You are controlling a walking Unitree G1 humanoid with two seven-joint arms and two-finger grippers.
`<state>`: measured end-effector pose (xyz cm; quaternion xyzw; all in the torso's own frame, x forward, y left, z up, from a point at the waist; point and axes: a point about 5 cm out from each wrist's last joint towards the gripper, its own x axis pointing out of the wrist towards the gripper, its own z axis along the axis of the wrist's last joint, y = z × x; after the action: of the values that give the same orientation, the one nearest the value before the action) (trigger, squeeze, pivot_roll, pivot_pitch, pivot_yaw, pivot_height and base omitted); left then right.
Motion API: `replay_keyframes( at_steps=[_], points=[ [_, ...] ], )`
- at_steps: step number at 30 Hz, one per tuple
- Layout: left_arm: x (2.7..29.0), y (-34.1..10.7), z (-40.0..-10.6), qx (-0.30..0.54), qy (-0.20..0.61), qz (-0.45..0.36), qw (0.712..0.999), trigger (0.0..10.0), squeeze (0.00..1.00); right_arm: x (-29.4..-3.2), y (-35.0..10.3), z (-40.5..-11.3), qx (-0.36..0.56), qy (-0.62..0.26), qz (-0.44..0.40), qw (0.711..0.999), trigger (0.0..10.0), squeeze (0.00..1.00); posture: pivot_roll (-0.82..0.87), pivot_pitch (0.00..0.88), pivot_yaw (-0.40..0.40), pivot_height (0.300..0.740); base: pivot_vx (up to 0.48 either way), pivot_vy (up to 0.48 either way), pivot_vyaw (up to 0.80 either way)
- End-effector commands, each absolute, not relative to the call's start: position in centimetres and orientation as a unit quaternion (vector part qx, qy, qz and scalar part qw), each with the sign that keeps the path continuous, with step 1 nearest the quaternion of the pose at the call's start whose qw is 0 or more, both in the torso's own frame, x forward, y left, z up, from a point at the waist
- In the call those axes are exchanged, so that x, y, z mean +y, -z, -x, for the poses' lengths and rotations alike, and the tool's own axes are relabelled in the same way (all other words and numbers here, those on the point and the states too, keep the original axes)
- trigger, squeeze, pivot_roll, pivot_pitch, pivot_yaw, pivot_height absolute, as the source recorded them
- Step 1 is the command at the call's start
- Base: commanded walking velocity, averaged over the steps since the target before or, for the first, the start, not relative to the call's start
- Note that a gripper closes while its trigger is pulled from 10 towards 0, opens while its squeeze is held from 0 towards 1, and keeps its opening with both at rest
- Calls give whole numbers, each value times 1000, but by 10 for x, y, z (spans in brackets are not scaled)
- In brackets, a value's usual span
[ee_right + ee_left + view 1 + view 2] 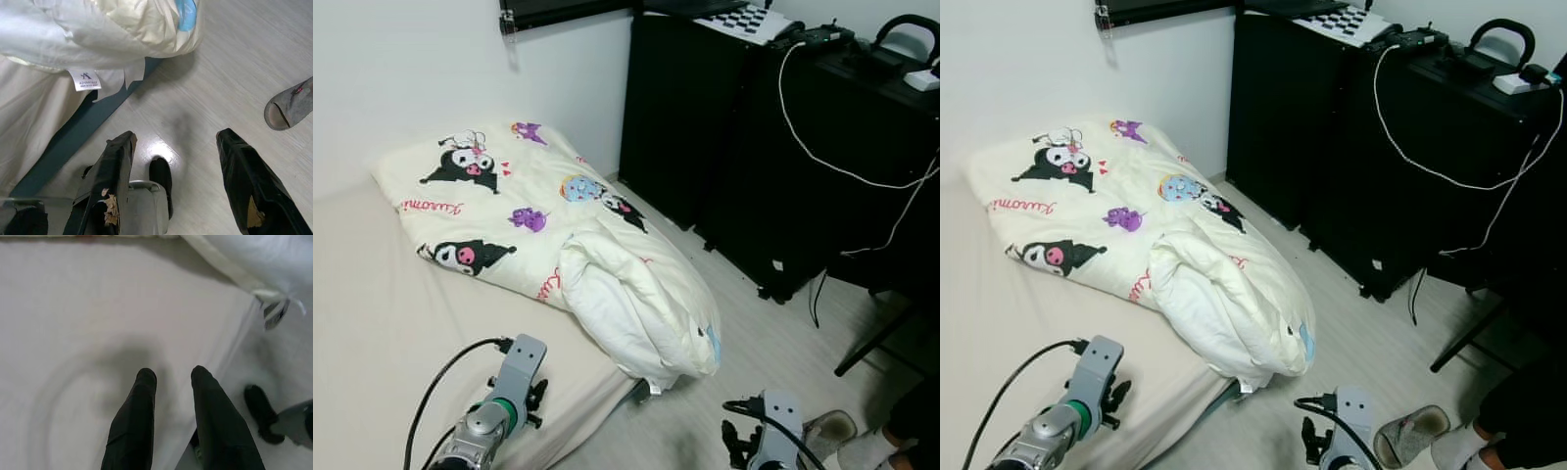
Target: Clean up the room
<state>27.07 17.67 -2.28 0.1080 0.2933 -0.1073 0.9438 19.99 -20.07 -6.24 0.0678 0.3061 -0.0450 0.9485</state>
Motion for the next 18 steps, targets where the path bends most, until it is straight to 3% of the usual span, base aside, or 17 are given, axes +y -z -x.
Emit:
replay_keyframes(
  at_steps=[1, 3, 6, 8, 14, 16, 17, 18],
  points=[
    [173, 21, -273, 288, 108, -92, 947, 10000, 0, -203, 66, -192, 315, 51, -65, 946, 10000, 0, -2, 70, 7, 671, 0, 0, 0],
    [153, -9, -299, 206, 136, -65, 967, 10000, 0, -209, 60, -197, 285, 57, -62, 955, 10000, 0, -8, 88, 15, 661, 0, 0, 0],
    [144, -22, -308, 171, 151, -58, 972, 10000, 0, -211, 57, -199, 271, 60, -60, 959, 10000, 0, -8, 88, 15, 656, 0, 0, 0],
    [118, -56, -322, 88, 202, -58, 974, 10000, 0, -220, 47, -206, 233, 72, -59, 968, 10000, 0, -16, 101, 24, 646, 0, 0, 0],
    [83, -90, -324, 17, 268, -58, 961, 10000, 0, -230, 34, -215, 191, 84, -56, 976, 10000, 0, -19, 106, 25, 631, 0, 0, 0],
    [59, -104, -323, -5, 297, -36, 954, 10000, 0, -234, 28, -221, 175, 87, -55, 979, 10000, 0, -26, 109, 26, 621, 0, 0, 0],
    [59, -104, -323, -5, 297, -36, 954, 10000, 0, -234, 28, -221, 175, 87, -55, 979, 10000, 0, -26, 109, 26, 621, 0, 0, 0],
    [39, -115, -322, -17, 317, -18, 948, 10000, 0, -234, 25, -225, 167, 88, -55, 981, 10000, 0, -30, 111, 26, 611, 0, 0, 0]
  ],
)
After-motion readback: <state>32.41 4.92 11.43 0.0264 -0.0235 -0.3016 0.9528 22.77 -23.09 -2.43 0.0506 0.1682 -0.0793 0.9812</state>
